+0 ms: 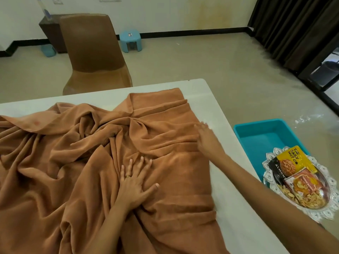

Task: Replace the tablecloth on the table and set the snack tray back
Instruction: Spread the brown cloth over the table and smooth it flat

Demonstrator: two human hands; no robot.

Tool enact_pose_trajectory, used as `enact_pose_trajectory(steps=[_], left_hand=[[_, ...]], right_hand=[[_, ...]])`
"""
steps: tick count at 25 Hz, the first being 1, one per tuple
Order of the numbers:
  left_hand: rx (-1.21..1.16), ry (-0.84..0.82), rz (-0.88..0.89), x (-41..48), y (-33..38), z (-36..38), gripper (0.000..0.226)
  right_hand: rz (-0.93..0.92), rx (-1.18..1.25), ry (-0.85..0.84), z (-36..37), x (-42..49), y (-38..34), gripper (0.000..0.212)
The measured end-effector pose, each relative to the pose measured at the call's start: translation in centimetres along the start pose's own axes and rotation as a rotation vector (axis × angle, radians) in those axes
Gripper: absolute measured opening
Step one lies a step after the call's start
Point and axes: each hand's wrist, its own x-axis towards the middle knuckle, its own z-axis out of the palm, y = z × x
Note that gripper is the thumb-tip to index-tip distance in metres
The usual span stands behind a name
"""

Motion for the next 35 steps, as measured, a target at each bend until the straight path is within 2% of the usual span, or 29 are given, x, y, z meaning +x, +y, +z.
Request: enact_pose_trajectory(steps=[2,4,5,7,8,9,10,11,12,14,16,17,19,25,28,29,31,32,35], left_hand=[[0.127,-0.016,0.047,-0.5,1.1,0.7,0.088],[0.127,-0.038,0.052,-0.2,2.9,1.0,0.086],[0.095,-0.037,0.067,0.4,3.6,1.0,0.083],[-0.158,-0.043,0.046,2.4,4.8,-0.8,0.074],[-0.285,0.017,0.007,3.4,4.9,-1.9,0.071],[-0.321,0.16,-0.036,4.2,4.7,-3.0,0.068],[-0.209,0.334,-0.102,5.0,4.1,-3.8,0.065],[-0.051,0.431,-0.194,5.7,3.0,-4.4,0.067],[0.039,0.449,-0.324,6.0,1.8,-5.0,0.072],[0.056,0.343,-0.598,6.0,-0.6,-5.1,0.088],[-0.003,0.196,-0.754,5.4,-2.4,-4.1,0.101],[-0.006,0.165,-0.764,5.1,-2.7,-3.5,0.104],[-0.009,0.155,-0.75,5.3,-3.1,-2.5,0.106],[0.024,0.147,-0.605,15.4,-3.0,-3.8,0.1],[-0.042,-0.021,-0.47,19.7,-2.4,-4.1,0.102],[-0.118,-0.059,-0.419,20.4,-2.5,-4.6,0.102],[-0.233,0.034,-0.37,20.2,-3.1,-5.6,0.1],[-0.195,0.115,-0.365,19.1,-3.3,-5.7,0.099],[0.0,0.228,-0.396,13.8,-4.1,-3.7,0.091]], right_hand=[[-0.193,0.048,-0.109,2.9,-4.1,-2.5,0.066],[-0.238,-0.088,-0.149,4.7,-6.1,-1.9,0.081],[-0.21,-0.134,-0.119,4.6,-5.4,-0.5,0.085],[-0.116,-0.177,-0.035,3.4,-2.1,2.9,0.085],[-0.054,-0.184,-0.016,2.3,-0.1,4.5,0.082],[0.031,-0.2,-0.031,0.8,1.8,5.6,0.077],[0.121,-0.241,-0.045,-0.4,3.4,6.1,0.07],[0.182,-0.271,-0.04,-1.2,4.5,5.6,0.064],[0.18,-0.259,0.002,-1.6,5.1,4.5,0.061],[-0.05,-0.115,0.126,-1.1,5.3,1.1,0.063],[-0.284,-0.1,0.083,0.6,5.5,-1.6,0.066],[-0.304,-0.147,0.026,1.6,6.2,-2.2,0.069],[-0.186,-0.191,-0.063,3.2,8.8,-2.1,0.081],[0.045,-0.209,0.107,0.7,19.6,3.5,0.085],[0.168,-0.22,0.067,-1.8,23.1,6.6,0.079],[0.19,-0.206,0.105,-2.4,23.5,6.5,0.079],[0.164,-0.135,0.246,-2.2,21.7,4.6,0.075],[0.124,-0.105,0.289,-1.4,19.0,3.0,0.072],[0.01,-0.042,0.233,4.2,4.8,-0.8,0.075]])
